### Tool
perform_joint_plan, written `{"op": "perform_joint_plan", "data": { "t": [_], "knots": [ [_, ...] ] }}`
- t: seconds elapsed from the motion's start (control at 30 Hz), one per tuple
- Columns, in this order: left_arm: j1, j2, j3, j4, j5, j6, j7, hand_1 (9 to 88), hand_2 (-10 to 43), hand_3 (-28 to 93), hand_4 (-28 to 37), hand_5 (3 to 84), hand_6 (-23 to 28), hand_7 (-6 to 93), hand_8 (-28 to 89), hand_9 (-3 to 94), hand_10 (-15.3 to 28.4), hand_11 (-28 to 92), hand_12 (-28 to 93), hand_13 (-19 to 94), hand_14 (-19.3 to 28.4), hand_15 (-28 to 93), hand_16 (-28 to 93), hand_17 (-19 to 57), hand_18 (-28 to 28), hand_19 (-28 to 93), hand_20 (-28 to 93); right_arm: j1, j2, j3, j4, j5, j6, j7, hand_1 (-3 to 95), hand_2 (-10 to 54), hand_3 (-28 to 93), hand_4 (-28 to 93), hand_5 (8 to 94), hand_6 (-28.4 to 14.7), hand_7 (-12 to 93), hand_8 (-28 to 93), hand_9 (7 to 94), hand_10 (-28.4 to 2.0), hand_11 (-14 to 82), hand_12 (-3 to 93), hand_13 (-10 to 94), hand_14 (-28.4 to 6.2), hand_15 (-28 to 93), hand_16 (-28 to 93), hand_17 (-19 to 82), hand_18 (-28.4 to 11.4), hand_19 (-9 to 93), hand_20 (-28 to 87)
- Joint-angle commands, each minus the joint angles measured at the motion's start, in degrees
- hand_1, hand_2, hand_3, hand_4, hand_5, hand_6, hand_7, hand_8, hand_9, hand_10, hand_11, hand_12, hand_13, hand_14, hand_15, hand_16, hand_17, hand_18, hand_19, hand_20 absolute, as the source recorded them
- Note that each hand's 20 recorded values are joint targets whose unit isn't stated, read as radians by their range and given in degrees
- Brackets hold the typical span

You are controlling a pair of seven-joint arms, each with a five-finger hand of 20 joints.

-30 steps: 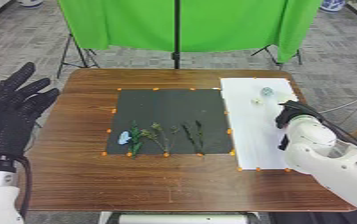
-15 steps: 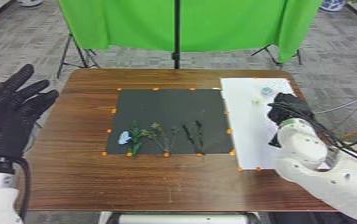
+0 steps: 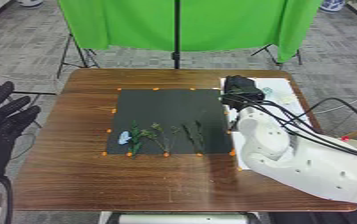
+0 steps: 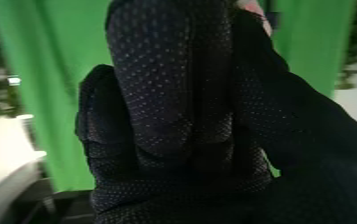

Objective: Arrange flowers

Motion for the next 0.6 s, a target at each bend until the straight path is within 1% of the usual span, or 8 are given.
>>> {"op": "perform_joint_plan", "data": {
  "t": [0.03,0.07,0.17,0.2,0.27,0.33,0.53,0.6],
  "knots": [
    [-4.39,1.87,2.65,0.32,1.75,-0.52,-0.80,20.0,7.2,77,-28.3,32.9,7.3,11.2,-8,30.0,18.5,26,11,23,26.9,52,-10,-9.0,22.8,56,11,10.67,-17.65,-6.17,7.72,3.16,2.65,-3.83,56.4,-9.5,71,-28,84.0,1.2,18,5,93.7,-6.5,21.6,24.3,92,-3.7,45,23,47,-18.1,93,19],
    [-5.31,2.16,3.26,0.39,1.81,-0.50,-0.94,20.0,7.2,77,-28.3,32.9,7.3,11.2,-8,30.0,18.5,26,11,23,26.9,52,-10,-9.0,22.8,56,11,11.17,-19.32,-6.39,8.77,4.55,2.60,-4.37,56.2,-9.5,71,-28,84.0,1.3,18,4,93.7,-6.4,21.8,24.2,91,-3.6,45,23,47,-18.2,93,19],
    [-9.26,3.08,5.64,1.36,2.17,-1.03,-1.76,19.9,7.2,77,-28.3,32.9,7.3,11.2,-8,30.0,18.5,26,11,23,26.8,52,-10,-9.0,22.8,56,11,14.06,-23.55,-9.35,11.61,6.47,3.33,-4.05,55.7,-9.5,71,-28,83.8,1.8,18,4,93.7,-6.1,22.6,23.9,91,-3.4,46,24,47,-18.0,93,20],
    [-10.09,3.70,6.33,1.56,1.80,-0.85,-1.09,20.0,7.1,77,-28.3,32.9,7.3,11.2,-8,30.1,18.5,26,11,23,26.8,52,-10,-9.1,22.8,56,11,15.01,-24.87,-10.24,12.53,7.85,3.29,-4.56,55.5,-9.5,71,-28,83.8,1.9,18,4,93.7,-6.1,22.8,23.8,91,-3.4,46,24,47,-18.0,93,21],
    [-13.00,4.93,8.12,2.21,1.70,-0.77,-0.65,20.0,7.1,77,-28.3,32.9,7.4,11.2,-8,30.1,18.5,26,11,23,26.8,52,-10,-9.1,22.9,56,11,16.10,-27.04,-10.81,14.04,11.19,2.78,-4.76,55.1,-9.5,72,-28,83.6,2.3,19,3,93.7,-5.9,23.2,23.7,91,-3.2,47,24,46,-17.7,93,22],
    [-15.80,5.60,9.65,2.80,2.30,-1.61,-1.61,20.0,7.1,77,-28.3,32.9,7.3,11.2,-8,30.1,18.5,25,11,23,27.0,53,-10,-9.1,22.9,56,11,17.53,-28.29,-12.01,14.31,15.59,3.64,-3.85,54.7,-9.5,71,-28,83.3,2.5,19,3,93.7,-5.9,23.3,23.7,90,-3.0,49,24,45,-17.7,93,22],
    [-17.87,6.27,10.81,2.95,2.74,-2.12,-2.45,20.0,7.1,77,-28.3,32.9,7.3,11.2,-8,30.0,18.5,25,11,23,27.0,53,-10,-9.0,23.0,56,11,19.99,-32.08,-16.08,15.26,17.76,4.11,-3.39,54.6,-9.5,71,-28,82.8,3.1,19,2,93.7,-5.9,23.0,23.5,89,-2.9,50,23,44,-17.5,93,22],
    [-19.17,6.48,11.89,3.24,2.93,-2.12,-2.34,20.0,7.1,77,-28.3,32.9,7.3,11.2,-8,30.0,18.5,25,11,23,27.0,53,-10,-9.0,23.1,56,11,20.95,-33.22,-17.72,15.38,19.13,4.96,-3.17,54.5,-9.5,71,-28,82.6,3.4,19,2,93.7,-5.7,23.0,23.4,89,-2.8,50,23,44,-17.4,93,22]
  ]
}}
